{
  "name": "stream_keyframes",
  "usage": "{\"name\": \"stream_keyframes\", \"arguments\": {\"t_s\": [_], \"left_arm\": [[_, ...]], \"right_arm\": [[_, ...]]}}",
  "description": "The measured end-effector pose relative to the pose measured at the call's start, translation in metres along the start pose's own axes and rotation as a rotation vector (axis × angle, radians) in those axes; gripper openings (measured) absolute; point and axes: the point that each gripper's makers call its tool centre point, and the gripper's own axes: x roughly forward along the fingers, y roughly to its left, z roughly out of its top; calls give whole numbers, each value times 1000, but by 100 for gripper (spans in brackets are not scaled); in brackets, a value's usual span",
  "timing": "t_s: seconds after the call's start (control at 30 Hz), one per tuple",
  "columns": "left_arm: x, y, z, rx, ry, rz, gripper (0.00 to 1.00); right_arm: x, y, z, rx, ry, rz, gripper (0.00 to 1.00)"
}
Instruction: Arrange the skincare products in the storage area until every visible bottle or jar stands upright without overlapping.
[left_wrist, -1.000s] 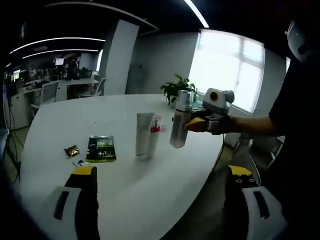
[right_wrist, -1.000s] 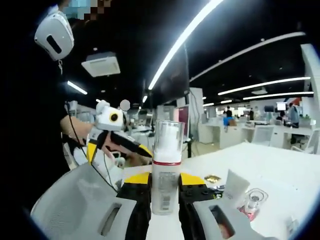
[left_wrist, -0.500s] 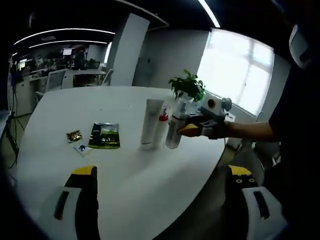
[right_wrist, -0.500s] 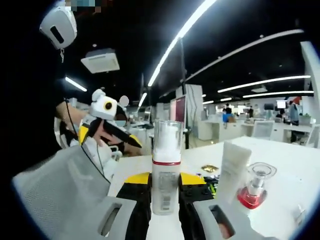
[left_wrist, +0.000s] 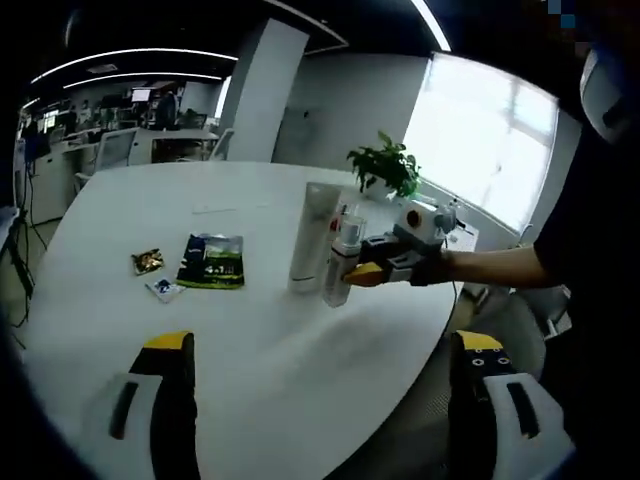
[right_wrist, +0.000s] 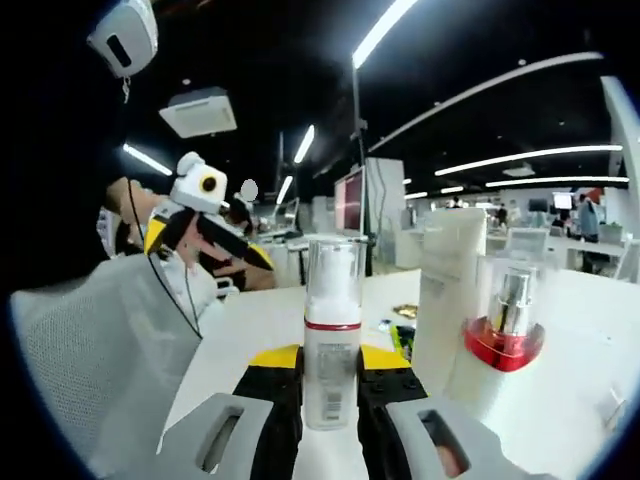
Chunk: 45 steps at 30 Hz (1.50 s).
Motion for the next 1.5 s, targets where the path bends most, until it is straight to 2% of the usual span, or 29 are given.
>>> {"name": "stream_keyframes", "arguments": {"t_s": [0.3, 0.57, 0.7, 0.87, 1.27, 1.5], "left_arm": [[6, 2, -16, -26, 35, 12, 99], [12, -3, -22, -26, 58, 4, 99], [14, -4, -22, -24, 60, 2, 99], [17, -8, -26, -25, 70, -7, 99], [18, -7, -26, -24, 70, -12, 99], [18, -7, -30, -27, 80, -18, 98]], "right_arm": [[-1, -13, -26, 3, 29, -10, 11], [-1, -17, -33, -4, 28, -26, 11], [-1, -17, -42, -23, 61, -30, 11], [-1, -13, -42, -25, 54, -25, 12], [-3, -7, -46, -46, 112, 29, 12], [-2, -6, -48, -47, 135, 32, 13]]}}
